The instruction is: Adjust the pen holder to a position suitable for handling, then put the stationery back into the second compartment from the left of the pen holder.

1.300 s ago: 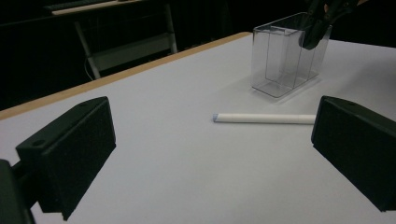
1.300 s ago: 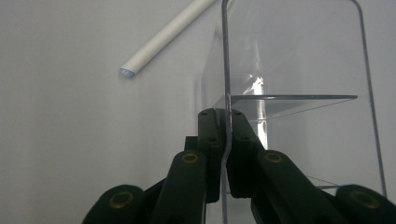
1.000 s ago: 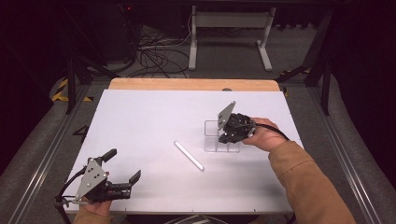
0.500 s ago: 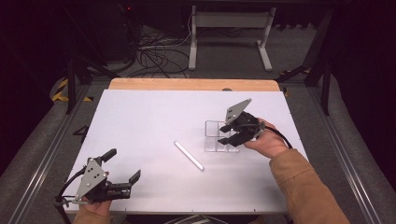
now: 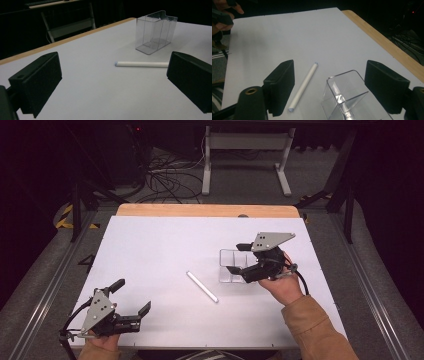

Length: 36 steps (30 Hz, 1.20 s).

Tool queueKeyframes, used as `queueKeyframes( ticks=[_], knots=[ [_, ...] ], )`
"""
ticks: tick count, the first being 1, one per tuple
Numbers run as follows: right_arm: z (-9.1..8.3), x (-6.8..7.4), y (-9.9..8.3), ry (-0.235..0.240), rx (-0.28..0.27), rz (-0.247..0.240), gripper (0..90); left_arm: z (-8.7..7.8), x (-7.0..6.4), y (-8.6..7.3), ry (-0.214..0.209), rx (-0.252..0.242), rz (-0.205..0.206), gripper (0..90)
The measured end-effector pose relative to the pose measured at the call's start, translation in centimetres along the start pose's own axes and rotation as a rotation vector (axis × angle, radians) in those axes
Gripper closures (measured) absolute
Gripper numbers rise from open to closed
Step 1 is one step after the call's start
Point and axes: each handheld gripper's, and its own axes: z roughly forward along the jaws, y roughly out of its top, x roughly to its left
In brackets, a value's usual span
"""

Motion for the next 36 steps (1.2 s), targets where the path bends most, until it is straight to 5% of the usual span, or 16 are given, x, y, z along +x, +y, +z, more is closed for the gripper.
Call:
queueKeyframes(
  ticks=[8,15,20,30,34,36],
  knots=[
    [0.8,0.8,0.6,-0.020,-0.077,0.032,7.1,-0.1,0.0,0.0,-0.002,0.005,0.002,0.6],
    [2.2,1.4,1.4,-0.001,-0.066,0.086,0.2,-0.1,0.0,0.0,0.001,0.002,0.001,0.5],
    [3.4,1.9,1.7,0.050,-0.064,0.127,2.6,-0.2,0.0,0.0,0.000,-0.004,0.000,0.5],
    [4.6,2.5,1.8,0.069,-0.079,0.179,4.5,-0.2,0.1,0.0,0.004,-0.004,-0.004,0.5],
    [5.0,2.9,2.0,0.039,-0.061,0.192,7.9,-0.2,0.0,0.0,0.002,-0.002,-0.004,0.5],
    [5.4,3.3,2.0,0.010,-0.043,0.172,16.4,-0.2,0.0,0.0,0.003,-0.004,-0.002,0.5]
  ],
)
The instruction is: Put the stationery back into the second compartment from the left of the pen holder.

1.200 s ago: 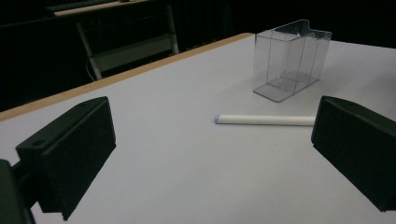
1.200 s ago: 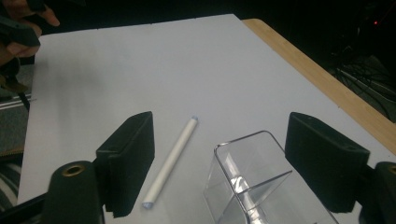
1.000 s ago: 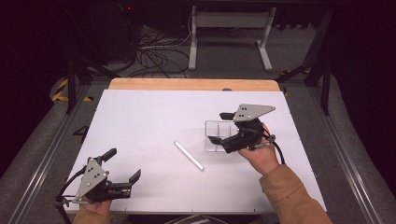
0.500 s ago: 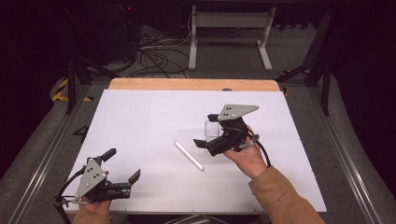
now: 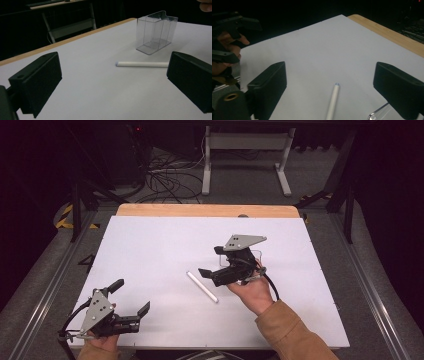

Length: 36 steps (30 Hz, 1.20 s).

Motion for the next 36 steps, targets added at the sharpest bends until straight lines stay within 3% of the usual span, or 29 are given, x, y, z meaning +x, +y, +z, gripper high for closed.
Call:
queueKeyframes(
  ticks=[3,4,9,14,16,17,25,27,36],
  knots=[
    [0.4,0.2,0.0,-0.026,0.028,-0.024,20.8,0.0,0.0,0.0,-0.003,0.002,-0.002,0.5],
    [1.0,0.3,-0.1,-0.028,0.075,-0.012,23.8,0.0,0.1,0.0,-0.003,0.001,0.000,0.5],
    [2.8,0.8,-0.3,-0.086,0.164,-0.006,26.5,0.0,0.1,0.0,-0.002,0.002,0.005,0.5],
    [4.5,0.7,-0.6,-0.076,0.227,0.047,28.2,0.0,0.1,0.0,-0.002,0.002,0.004,0.5],
    [4.8,0.7,-0.6,-0.075,0.240,0.048,28.5,0.0,0.1,0.0,0.000,0.001,0.005,0.5],
    [5.5,0.7,-0.8,-0.073,0.276,0.050,29.4,0.0,0.1,0.0,0.000,0.000,0.004,0.5],
    [7.5,0.9,-1.4,-0.085,0.390,0.023,33.1,0.0,0.1,0.0,0.000,0.000,0.005,0.5],
    [8.4,0.9,-1.7,-0.094,0.441,0.019,34.8,0.0,0.1,0.0,-0.001,0.001,0.004,0.5],
    [10.4,1.0,-2.5,-0.102,0.547,0.019,41.7,-0.1,0.1,0.0,-0.002,-0.003,0.005,0.5]
  ],
)
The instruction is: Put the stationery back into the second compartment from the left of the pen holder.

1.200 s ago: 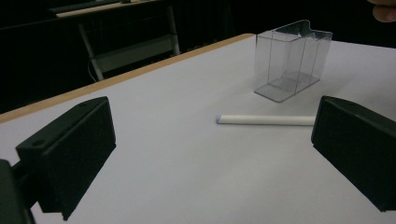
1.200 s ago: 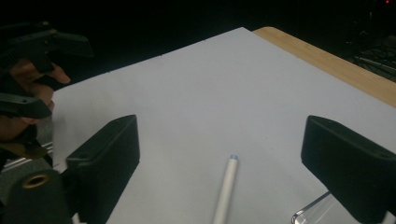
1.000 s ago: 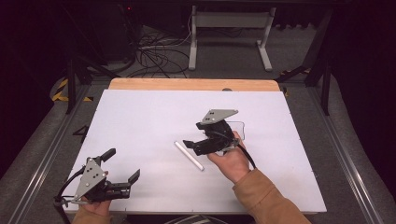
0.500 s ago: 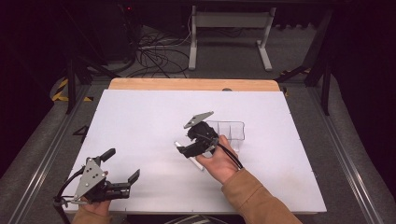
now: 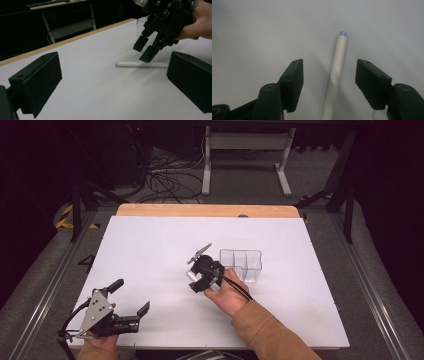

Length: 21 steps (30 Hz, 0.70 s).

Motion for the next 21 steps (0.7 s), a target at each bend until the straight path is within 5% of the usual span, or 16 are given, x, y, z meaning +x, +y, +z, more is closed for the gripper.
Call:
queueKeyframes(
  ticks=[11,21],
  knots=[
    [1.6,0.0,0.1,-0.027,0.087,0.006,51.9,0.0,0.0,0.0,-0.001,-0.002,-0.001,0.6],
    [2.5,-0.1,0.4,-0.070,0.122,0.071,63.6,0.0,0.0,0.0,-0.003,-0.002,-0.001,0.6]
  ],
)
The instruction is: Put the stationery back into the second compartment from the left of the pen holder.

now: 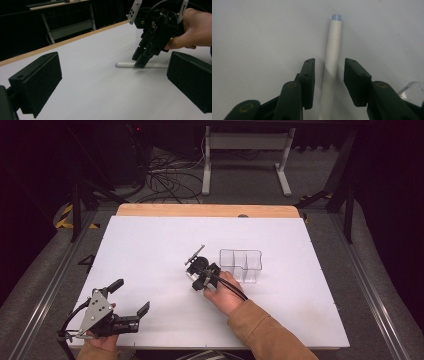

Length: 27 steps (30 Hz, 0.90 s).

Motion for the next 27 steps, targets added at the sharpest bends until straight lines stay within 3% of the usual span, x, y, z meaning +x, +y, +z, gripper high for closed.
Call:
queueKeyframes(
  ticks=[8,15,27],
  knots=[
    [0.54,0.18,0.13,-0.036,0.025,0.039,67.7,-0.01,-0.02,0.00,0.000,-0.001,-0.003,0.6],
    [0.62,0.33,0.25,-0.022,0.038,0.064,77.0,0.00,-0.03,-0.01,0.000,-0.001,-0.002,0.6],
    [0.66,0.35,0.35,-0.030,0.046,0.082,78.8,-0.03,-0.04,0.00,0.002,-0.002,-0.003,0.6]
  ],
)
